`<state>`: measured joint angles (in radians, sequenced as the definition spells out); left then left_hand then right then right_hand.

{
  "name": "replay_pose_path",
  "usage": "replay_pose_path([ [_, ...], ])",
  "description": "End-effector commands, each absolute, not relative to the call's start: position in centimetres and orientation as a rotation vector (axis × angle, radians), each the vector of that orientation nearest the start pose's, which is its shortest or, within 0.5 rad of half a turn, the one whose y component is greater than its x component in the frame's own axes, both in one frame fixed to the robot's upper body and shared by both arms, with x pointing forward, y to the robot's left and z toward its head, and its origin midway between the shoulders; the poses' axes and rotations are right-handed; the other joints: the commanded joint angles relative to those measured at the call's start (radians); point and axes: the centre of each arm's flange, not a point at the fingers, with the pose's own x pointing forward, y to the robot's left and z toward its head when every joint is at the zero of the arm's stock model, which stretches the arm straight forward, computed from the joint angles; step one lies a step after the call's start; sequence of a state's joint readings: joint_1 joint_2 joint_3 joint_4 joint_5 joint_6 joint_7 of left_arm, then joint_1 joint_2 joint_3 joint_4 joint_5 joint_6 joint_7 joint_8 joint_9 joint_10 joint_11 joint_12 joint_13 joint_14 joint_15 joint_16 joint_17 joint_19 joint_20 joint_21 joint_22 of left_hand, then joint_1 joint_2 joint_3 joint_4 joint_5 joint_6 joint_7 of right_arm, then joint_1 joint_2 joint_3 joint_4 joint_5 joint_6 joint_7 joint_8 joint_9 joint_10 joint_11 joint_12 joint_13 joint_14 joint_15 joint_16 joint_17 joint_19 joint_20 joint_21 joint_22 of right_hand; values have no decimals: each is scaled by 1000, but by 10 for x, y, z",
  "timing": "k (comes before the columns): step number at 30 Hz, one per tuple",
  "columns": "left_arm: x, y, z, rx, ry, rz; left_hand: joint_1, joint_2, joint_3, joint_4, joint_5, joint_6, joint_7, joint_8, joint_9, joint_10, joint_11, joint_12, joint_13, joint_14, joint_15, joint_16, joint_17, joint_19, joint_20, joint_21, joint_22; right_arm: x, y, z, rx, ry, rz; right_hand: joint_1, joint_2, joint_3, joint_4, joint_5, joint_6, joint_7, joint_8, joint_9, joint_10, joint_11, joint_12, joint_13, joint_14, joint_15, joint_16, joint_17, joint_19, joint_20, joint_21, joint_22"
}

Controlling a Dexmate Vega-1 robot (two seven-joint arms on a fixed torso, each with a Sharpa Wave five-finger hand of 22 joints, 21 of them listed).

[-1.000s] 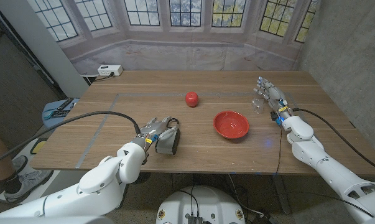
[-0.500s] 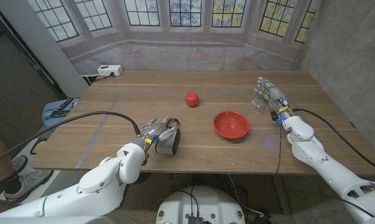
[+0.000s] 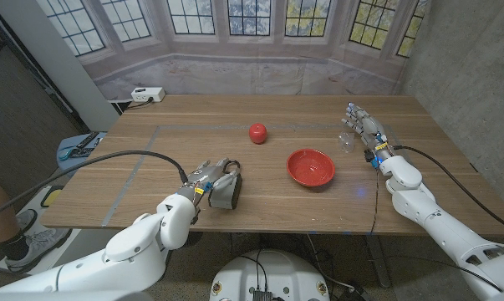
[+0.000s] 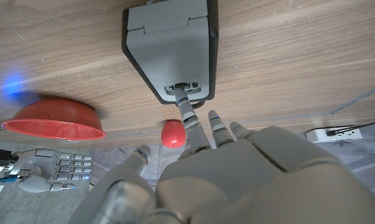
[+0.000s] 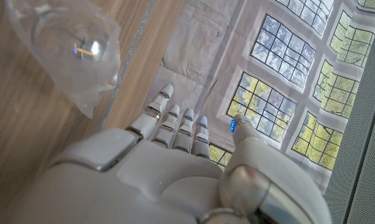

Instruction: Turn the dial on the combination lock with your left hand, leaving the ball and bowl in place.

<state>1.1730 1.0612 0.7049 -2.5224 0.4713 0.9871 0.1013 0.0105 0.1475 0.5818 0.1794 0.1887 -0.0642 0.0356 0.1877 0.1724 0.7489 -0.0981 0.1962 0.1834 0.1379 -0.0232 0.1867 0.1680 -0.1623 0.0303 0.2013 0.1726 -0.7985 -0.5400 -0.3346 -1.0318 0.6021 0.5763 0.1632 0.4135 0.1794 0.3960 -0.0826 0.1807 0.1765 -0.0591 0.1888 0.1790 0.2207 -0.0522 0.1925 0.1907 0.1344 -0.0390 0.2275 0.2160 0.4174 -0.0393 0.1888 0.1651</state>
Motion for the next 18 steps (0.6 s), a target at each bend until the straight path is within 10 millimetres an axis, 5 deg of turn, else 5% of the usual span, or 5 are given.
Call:
replay_pose_path([
  [1,433,190,-94,1335,-296,44,3,4,0,-5,5,3,2,-2,3,10,-1,3,5,6,2,2,1,0,1,-2,3,650,-367,-38,-88,-723,144,3,-2,4,7,-3,-5,0,0,4,-1,5,4,3,-1,-56,5,4,10,-48,5,5],
  [18,428,192,-98,1321,-282,59,4,4,1,-5,5,5,3,-2,3,13,1,2,5,7,1,1,0,2,0,-2,3,651,-366,-39,-87,-719,146,2,-2,4,7,-4,-6,-1,0,4,-2,4,3,3,-1,-56,5,5,9,-50,5,5],
])
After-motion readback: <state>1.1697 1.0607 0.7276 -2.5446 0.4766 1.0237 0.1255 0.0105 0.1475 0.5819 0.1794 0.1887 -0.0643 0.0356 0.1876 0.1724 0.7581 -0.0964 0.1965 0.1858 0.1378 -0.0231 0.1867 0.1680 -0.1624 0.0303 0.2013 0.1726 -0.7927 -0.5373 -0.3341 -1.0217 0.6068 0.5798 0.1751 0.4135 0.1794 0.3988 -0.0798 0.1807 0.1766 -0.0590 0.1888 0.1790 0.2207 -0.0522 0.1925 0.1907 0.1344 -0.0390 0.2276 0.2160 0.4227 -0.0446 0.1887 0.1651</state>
